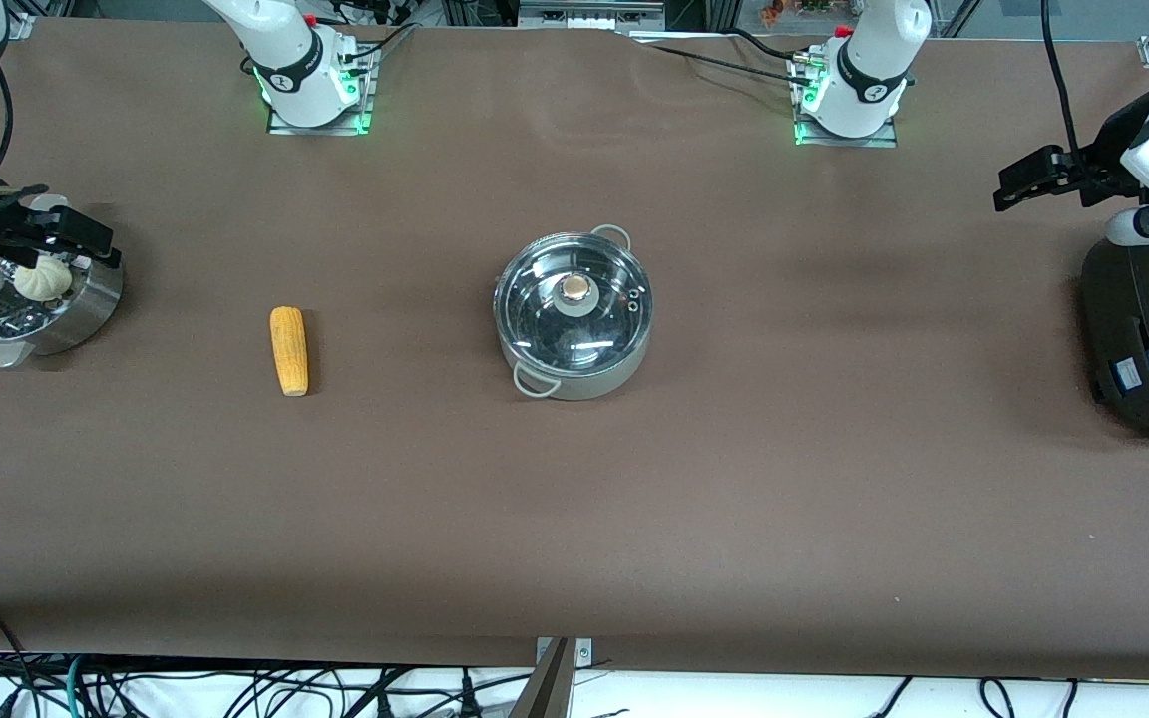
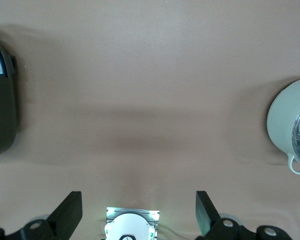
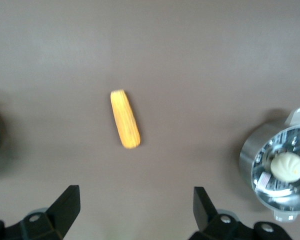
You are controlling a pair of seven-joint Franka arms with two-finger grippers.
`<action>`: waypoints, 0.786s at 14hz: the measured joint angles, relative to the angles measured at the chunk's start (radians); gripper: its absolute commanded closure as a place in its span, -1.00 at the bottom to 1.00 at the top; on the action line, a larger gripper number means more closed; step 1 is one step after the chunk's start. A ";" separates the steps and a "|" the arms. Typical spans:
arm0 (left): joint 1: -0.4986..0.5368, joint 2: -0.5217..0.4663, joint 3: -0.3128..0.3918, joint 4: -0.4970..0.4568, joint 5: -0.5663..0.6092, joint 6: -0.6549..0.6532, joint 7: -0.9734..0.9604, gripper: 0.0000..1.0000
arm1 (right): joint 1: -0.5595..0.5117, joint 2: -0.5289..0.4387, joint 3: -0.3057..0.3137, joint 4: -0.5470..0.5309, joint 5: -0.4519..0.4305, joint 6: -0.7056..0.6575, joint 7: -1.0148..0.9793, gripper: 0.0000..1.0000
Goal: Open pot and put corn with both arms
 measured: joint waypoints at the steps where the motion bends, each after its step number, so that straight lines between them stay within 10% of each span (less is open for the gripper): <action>1: 0.000 0.000 -0.002 -0.001 0.000 0.000 -0.002 -1.00 | 0.001 0.006 0.001 0.000 0.000 -0.012 0.002 -1.00; 11: -0.024 0.030 -0.053 -0.015 -0.026 0.027 -0.142 -1.00 | 0.025 0.055 0.004 -0.003 0.000 -0.027 -0.025 -1.00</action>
